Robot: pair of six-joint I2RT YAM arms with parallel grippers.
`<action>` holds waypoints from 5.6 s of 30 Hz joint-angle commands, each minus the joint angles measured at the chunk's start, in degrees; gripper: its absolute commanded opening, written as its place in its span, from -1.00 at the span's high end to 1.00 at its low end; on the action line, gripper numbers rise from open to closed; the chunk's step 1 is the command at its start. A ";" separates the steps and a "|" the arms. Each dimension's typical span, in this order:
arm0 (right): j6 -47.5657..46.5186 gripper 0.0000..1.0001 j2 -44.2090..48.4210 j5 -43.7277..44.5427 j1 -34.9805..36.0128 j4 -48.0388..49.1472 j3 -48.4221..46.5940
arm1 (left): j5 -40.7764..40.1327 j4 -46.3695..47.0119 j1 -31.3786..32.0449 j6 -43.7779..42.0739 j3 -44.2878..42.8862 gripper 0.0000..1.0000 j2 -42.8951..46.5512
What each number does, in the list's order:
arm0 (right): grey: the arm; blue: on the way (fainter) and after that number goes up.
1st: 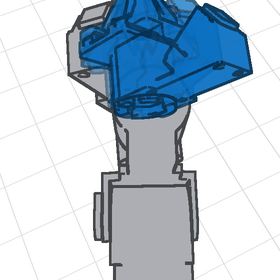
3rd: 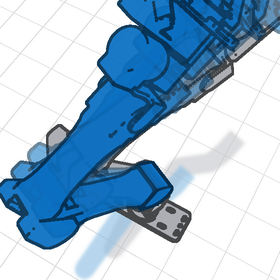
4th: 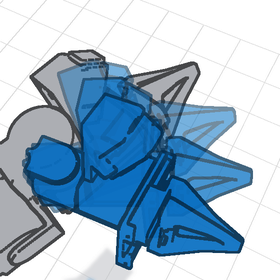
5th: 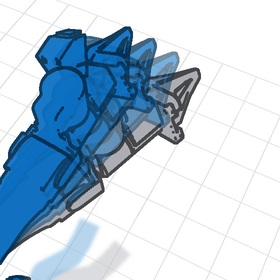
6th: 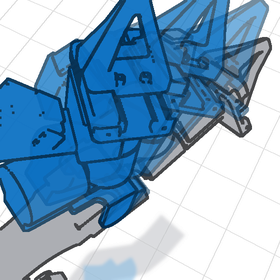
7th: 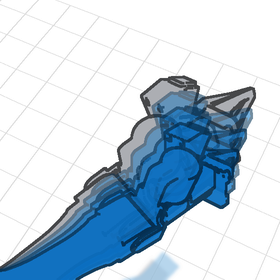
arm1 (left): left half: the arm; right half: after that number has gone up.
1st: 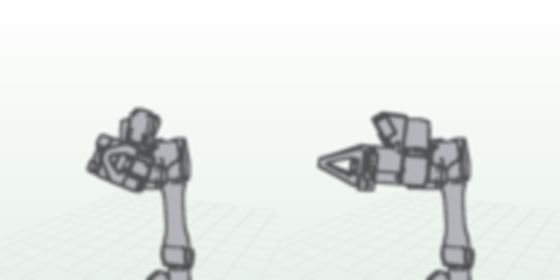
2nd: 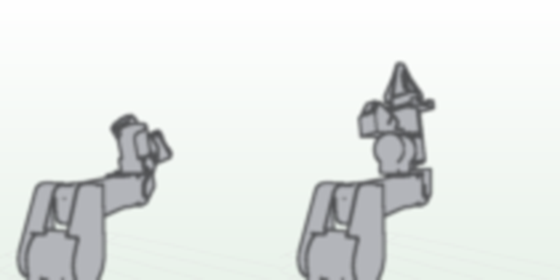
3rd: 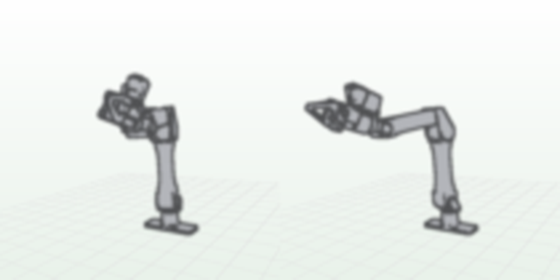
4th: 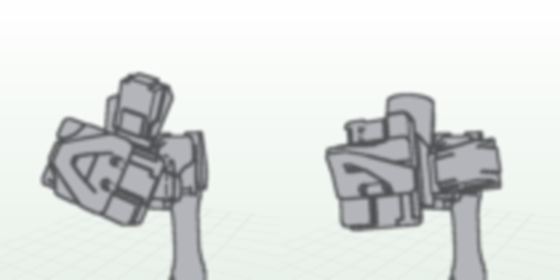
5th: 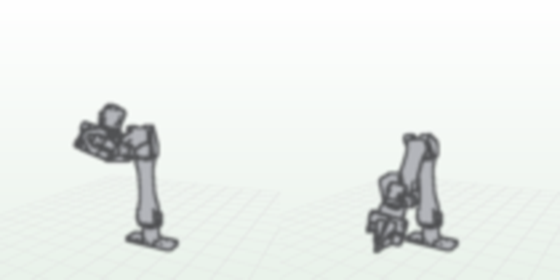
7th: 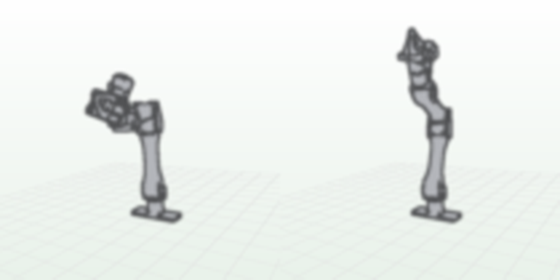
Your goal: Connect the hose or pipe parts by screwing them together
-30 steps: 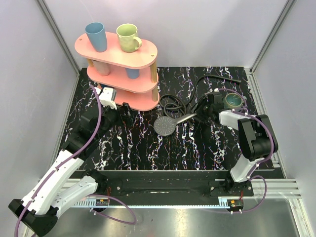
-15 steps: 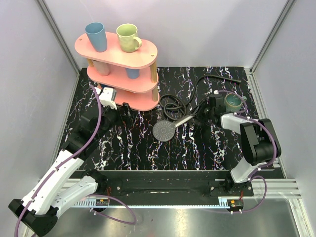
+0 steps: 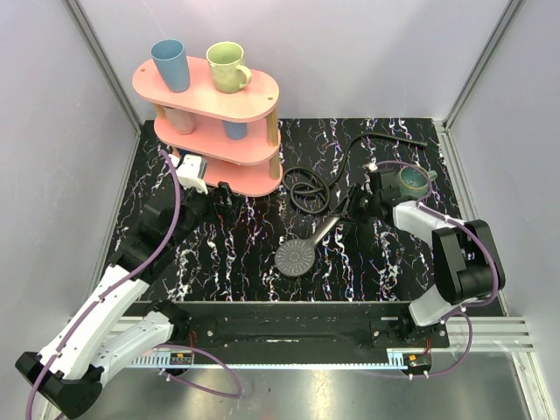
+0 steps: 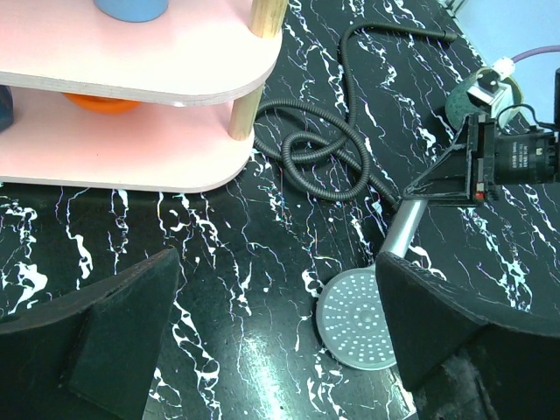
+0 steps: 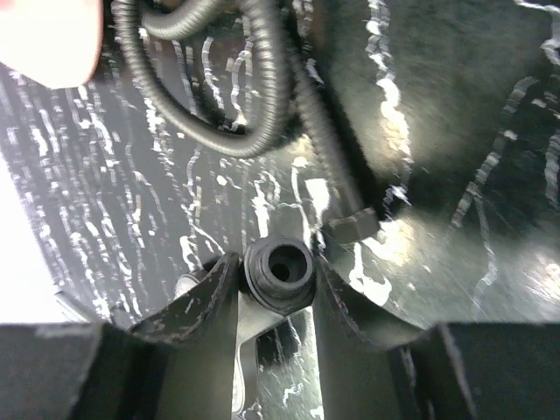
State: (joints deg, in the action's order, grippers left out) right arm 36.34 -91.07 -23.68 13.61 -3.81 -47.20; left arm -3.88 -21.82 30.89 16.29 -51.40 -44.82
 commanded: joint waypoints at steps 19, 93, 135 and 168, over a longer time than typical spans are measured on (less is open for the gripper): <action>-0.83 0.33 7.75 26.23 -0.95 -16.66 3.26 | -0.25 1.70 0.04 -0.65 -1.69 -0.98 -1.32; 37.23 1.00 17.06 -21.67 -0.86 46.17 32.43 | 5.81 71.46 3.47 60.86 31.01 -0.63 -44.99; 9.90 -0.90 39.13 -15.78 -0.60 8.46 15.74 | 20.22 89.41 0.92 52.18 34.00 1.00 -42.90; 31.33 -0.32 -5.61 -39.16 12.76 84.93 5.10 | 33.50 28.86 0.75 33.89 19.76 1.00 -2.03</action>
State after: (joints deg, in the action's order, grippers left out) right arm 61.82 -94.56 -61.08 25.87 68.53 -39.97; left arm 26.65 4.32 31.70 49.76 -28.69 -49.04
